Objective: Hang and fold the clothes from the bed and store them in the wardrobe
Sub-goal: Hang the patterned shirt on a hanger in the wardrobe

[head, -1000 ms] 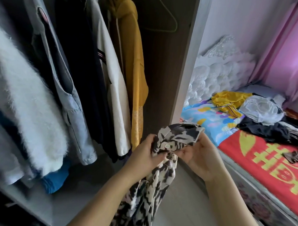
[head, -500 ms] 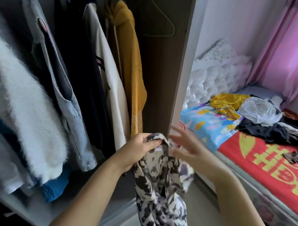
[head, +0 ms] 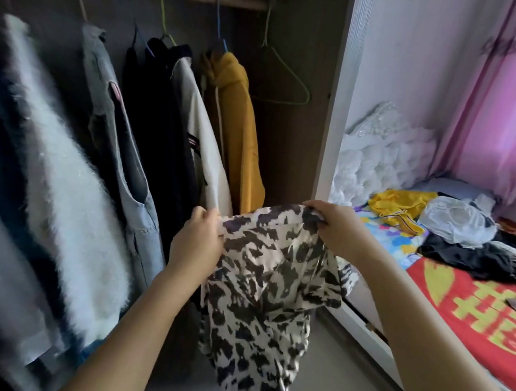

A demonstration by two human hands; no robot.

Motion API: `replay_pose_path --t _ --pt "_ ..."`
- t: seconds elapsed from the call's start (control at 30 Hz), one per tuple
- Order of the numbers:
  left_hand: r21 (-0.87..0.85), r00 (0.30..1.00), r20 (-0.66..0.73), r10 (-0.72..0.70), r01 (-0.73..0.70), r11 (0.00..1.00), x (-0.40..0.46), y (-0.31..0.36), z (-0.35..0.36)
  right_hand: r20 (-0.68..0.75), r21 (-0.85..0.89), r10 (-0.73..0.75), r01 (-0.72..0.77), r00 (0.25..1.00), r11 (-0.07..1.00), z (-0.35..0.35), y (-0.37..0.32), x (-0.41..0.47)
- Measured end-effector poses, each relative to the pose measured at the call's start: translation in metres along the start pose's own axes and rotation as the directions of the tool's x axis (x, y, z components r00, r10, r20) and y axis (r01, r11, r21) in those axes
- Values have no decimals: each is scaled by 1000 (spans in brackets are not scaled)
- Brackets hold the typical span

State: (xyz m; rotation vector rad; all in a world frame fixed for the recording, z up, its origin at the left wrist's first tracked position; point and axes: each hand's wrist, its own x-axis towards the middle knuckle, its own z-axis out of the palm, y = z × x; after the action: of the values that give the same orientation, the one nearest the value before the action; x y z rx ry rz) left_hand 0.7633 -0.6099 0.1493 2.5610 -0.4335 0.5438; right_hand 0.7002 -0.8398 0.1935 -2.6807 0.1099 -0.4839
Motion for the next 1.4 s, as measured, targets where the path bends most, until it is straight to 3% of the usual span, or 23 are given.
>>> replay_pose_path --t 0.13,0.23,0.33,0.4,0.47,0.57,0.67,0.73,0.9,1.03,1.2,1.3,1.4 --pt "-104 987 -156 49 -66 992 20 -9 -28 323 -269 60 31 945 963 8 5 15" --pt "-366 993 -72 -91 58 929 45 -7 -42 566 -363 91 149 820 920 7 5 43" --pt "-517 982 37 -187 179 837 67 0 -54 675 -275 148 60 723 960 -12 -3 85" --pt "-563 986 26 -162 149 813 81 8 -60 624 -221 100 53 775 974 -28 -15 117" --pt "-584 993 18 -119 107 804 96 18 -62 448 -246 -19 144 894 959 -42 -29 156" --pt "-596 997 21 -68 68 801 121 30 -58 139 -178 -99 124 985 976 -52 -49 222" --pt "-634 999 16 -36 38 772 144 34 -56 -172 -159 -35 8 985 987 -59 -55 283" --pt "-636 1000 17 -26 31 771 158 33 -58 -289 -165 0 -50 957 985 -64 -50 318" --pt "-626 999 -19 -51 28 779 189 18 -57 -310 -189 60 -123 949 974 -58 -38 399" --pt "-640 996 -10 -88 61 766 200 6 -55 -357 109 149 -117 922 987 -40 -40 430" --pt "-674 989 -10 -145 100 732 209 1 -52 -474 485 182 82 862 871 -2 -31 413" --pt "-690 986 17 -164 130 712 206 1 -43 -407 622 176 131 896 772 43 -8 365" --pt "-685 968 100 -231 236 690 196 0 -26 -235 758 189 58 953 650 74 13 315"
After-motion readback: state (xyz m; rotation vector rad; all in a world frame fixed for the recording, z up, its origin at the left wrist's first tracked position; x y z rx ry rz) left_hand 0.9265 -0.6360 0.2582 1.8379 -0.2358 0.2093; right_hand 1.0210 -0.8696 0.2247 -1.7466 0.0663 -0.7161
